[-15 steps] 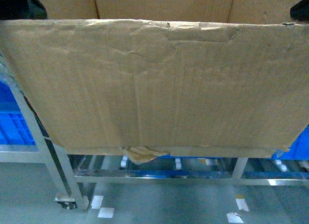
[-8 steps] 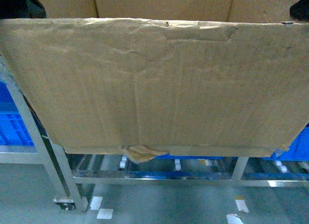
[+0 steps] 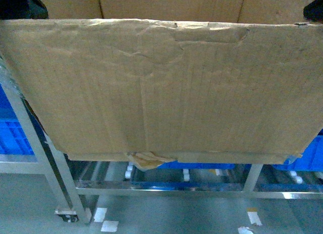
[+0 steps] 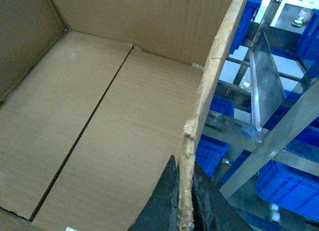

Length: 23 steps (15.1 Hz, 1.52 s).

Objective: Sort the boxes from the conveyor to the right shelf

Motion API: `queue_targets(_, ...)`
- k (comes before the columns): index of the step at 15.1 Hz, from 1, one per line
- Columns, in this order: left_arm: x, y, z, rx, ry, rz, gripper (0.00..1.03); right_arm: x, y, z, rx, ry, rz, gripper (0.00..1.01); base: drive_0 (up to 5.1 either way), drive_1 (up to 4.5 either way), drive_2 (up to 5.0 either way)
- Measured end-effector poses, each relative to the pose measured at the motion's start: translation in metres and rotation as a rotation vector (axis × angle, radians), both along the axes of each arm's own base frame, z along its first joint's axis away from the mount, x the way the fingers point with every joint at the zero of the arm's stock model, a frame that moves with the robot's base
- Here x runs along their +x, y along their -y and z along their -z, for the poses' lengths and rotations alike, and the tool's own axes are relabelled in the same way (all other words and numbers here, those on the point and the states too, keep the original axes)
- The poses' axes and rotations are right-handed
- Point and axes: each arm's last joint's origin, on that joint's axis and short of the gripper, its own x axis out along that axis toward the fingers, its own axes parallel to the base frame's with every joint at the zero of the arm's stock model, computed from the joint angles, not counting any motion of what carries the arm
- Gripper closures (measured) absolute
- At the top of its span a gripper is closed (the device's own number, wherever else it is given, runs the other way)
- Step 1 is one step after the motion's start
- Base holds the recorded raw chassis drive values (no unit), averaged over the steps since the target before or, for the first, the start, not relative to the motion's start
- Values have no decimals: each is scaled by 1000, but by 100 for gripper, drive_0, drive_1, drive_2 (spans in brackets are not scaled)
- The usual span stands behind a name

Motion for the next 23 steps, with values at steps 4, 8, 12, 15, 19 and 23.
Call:
queue_targets(4, 0, 0, 0, 0, 1, 0, 101, 0, 0, 0, 0, 0, 0, 98, 2, 336, -332)
queue_targets(8, 0, 0, 1, 1, -2, 1, 101, 0, 0, 0, 0, -1, 0, 98, -77, 65, 7)
queue_targets(12, 0, 1, 0, 2, -1, 1, 101, 0, 0, 1, -2, -2, 4, 98, -380, 332, 45)
queue_targets(15, 0, -1, 0, 1, 0, -5, 101, 0, -3, 1, -2, -2, -4, 98, -452, 404, 64)
queue_targets(19, 0, 0, 0, 1, -1, -1, 101, 0, 0, 1, -1, -3, 0, 98, 87, 295, -349)
queue_targets(23, 0, 1, -1, -1, 8, 0, 101, 0, 0, 0, 0, 4, 2, 98, -6, 371, -383)
